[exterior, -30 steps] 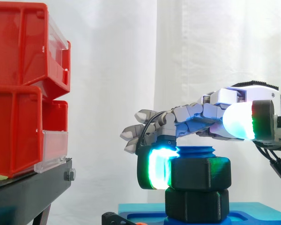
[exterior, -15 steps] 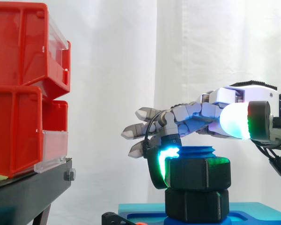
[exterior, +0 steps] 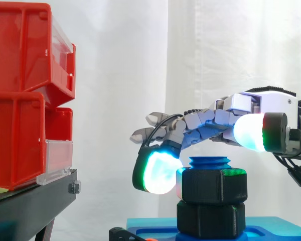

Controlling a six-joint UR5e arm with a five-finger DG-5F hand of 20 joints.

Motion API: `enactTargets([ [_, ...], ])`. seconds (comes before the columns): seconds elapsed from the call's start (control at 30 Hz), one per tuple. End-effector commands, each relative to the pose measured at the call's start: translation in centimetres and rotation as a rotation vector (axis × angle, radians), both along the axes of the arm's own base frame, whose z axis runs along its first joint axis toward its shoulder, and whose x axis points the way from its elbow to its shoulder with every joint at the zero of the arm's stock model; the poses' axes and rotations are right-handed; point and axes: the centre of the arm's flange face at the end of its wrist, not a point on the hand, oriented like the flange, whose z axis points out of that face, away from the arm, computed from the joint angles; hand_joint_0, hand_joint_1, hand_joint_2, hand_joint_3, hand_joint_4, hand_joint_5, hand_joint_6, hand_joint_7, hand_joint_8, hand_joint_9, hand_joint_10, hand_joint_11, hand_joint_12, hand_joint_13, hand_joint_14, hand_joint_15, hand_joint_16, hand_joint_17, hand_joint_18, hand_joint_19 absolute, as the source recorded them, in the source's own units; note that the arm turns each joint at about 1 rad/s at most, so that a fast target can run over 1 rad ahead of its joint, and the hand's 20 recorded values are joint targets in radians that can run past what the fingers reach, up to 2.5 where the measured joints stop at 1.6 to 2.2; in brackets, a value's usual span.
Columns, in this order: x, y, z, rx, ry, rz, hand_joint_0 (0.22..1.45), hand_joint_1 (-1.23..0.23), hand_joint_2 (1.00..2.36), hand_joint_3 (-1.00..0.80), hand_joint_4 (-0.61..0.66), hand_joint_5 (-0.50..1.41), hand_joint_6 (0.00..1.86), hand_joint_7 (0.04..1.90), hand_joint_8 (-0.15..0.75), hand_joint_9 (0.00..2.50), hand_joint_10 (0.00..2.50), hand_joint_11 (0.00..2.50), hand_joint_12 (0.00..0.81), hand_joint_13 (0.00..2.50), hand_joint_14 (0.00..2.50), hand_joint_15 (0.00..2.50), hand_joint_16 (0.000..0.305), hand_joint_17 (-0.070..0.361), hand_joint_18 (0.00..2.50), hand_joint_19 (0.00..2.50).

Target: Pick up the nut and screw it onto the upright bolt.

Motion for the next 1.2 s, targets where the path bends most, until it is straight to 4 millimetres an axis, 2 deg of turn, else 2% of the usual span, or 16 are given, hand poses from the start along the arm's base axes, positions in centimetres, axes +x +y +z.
enactTargets([
  [0.0,0.0,-0.2,0.0,0.000,-0.006,0.000,0.47,-0.06,1.00,-0.50,0.19,-0.17,0.50,0.70,0.214,0.37,0.00,0.00,0.327,0.12,0.00,0.00,0.045,0.101,0.00,0.00],
  [0.13,0.0,-0.3,0.1,-0.002,-0.008,-0.002,0.46,-0.04,1.00,-0.50,0.17,-0.18,0.50,0.65,0.203,0.31,0.00,0.00,0.328,0.09,0.00,0.00,0.047,0.105,0.00,0.00],
  [0.27,0.1,0.3,0.1,-0.002,-0.008,0.004,0.46,0.05,1.00,-0.50,0.16,-0.19,0.50,0.63,0.175,0.19,0.00,0.00,0.324,0.00,0.00,0.00,0.046,0.104,0.00,0.00],
  [0.5,0.3,1.4,0.0,0.000,-0.005,0.015,0.46,0.10,1.00,-0.50,0.20,-0.17,0.50,0.63,0.168,0.13,0.00,0.00,0.328,0.00,0.00,0.00,0.048,0.109,0.00,0.00],
  [0.77,0.5,2.5,0.1,0.009,0.004,0.004,0.46,0.10,1.00,-0.50,0.22,-0.12,0.50,0.79,0.188,0.16,0.00,0.00,0.329,0.00,0.00,0.00,0.048,0.107,0.00,0.00],
  [1.17,0.6,3.1,-0.1,0.014,0.009,0.008,0.46,0.05,1.00,-0.50,0.24,-0.12,0.50,0.90,0.210,0.19,0.00,0.00,0.332,0.00,0.00,0.00,0.046,0.104,0.00,0.00],
])
